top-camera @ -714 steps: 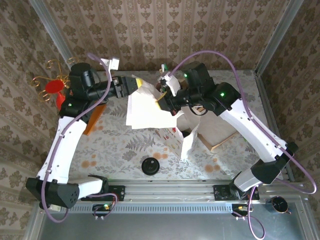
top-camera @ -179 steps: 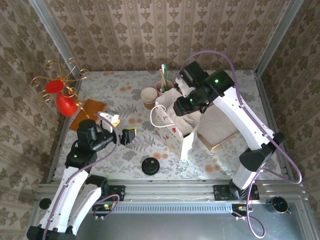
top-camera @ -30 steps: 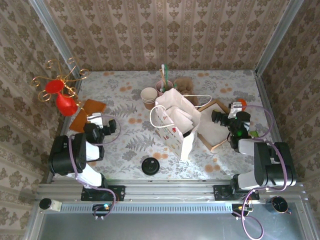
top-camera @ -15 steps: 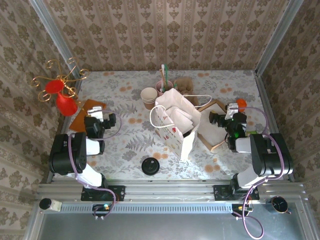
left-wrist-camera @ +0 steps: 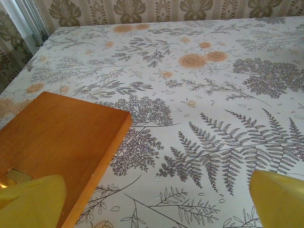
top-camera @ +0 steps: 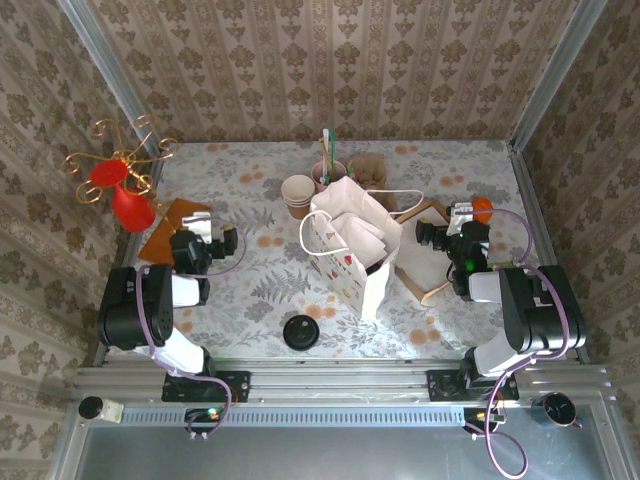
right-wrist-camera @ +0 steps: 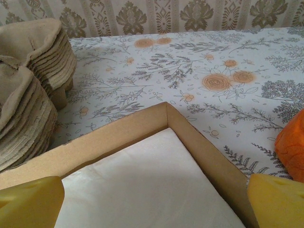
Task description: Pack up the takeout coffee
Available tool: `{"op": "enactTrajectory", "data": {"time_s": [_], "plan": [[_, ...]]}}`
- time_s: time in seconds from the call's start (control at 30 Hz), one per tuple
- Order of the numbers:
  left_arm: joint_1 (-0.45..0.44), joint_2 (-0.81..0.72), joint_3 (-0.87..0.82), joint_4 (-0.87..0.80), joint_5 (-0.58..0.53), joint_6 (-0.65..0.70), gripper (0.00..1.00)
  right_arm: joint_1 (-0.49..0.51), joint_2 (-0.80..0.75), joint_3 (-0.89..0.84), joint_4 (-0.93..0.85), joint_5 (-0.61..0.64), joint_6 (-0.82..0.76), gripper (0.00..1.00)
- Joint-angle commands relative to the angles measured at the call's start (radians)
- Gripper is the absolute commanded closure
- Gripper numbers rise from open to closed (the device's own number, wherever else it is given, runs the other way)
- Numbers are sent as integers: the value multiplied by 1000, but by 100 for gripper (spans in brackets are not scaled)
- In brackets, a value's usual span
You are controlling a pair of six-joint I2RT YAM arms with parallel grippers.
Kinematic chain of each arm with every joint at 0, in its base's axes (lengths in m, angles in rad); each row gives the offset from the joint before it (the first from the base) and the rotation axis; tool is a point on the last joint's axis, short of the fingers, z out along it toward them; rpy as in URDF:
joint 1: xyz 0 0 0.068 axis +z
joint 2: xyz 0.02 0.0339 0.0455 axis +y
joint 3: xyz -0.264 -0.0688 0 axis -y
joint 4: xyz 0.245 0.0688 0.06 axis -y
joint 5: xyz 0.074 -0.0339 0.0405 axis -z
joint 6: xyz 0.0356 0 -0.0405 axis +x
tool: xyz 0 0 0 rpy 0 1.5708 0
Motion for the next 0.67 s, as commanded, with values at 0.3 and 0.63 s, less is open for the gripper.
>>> {"op": "enactTrajectory", "data": {"time_s": [0.3, 0.63], "plan": [[-16, -16, 26, -29, -9, 34, 0, 6, 6, 8, -9, 34, -19, 0], [-17, -16, 27, -30, -16, 32, 0, 9, 6, 6, -7, 42, -20, 0]]}}
